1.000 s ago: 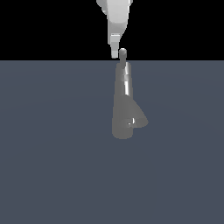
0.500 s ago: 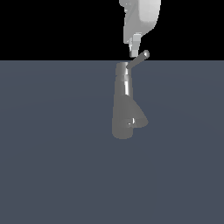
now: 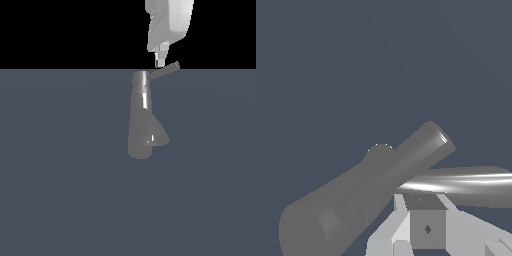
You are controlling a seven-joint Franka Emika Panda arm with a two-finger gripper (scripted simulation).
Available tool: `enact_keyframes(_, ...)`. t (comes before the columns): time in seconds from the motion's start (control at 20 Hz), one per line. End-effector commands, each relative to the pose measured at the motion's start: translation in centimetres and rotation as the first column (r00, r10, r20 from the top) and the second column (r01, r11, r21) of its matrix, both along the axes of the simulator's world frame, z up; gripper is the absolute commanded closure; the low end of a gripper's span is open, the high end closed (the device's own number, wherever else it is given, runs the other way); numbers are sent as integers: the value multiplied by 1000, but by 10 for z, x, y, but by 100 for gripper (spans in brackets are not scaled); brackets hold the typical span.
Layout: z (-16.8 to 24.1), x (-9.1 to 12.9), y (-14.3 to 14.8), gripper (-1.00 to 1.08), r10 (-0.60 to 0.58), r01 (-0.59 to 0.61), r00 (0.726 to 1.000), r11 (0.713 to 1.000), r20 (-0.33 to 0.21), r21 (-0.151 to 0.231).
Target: Turn on the faucet by rotating a designated handle.
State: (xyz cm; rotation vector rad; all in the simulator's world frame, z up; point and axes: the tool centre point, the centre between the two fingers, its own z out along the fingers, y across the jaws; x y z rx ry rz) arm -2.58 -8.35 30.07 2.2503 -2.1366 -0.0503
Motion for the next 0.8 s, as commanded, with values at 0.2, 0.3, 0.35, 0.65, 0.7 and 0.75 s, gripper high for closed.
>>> enact_keyframes(0.2,-14,15,-30,108,-20,20,1000,1000,-7,-1)
enact_keyframes(0.3,-17,19,-37,108,-23,23,1000,1000,-8,-2)
enact_keyframes(0.35,-18,21,-41,108,-24,24,1000,1000,-8,-2)
enact_keyframes(0.65,-25,34,-61,108,-32,32,999,999,-10,-3)
enact_keyframes(0.7,-27,36,-65,108,-34,34,999,999,-11,-3)
enact_keyframes(0.75,-27,36,-65,108,-34,34,999,999,-11,-3)
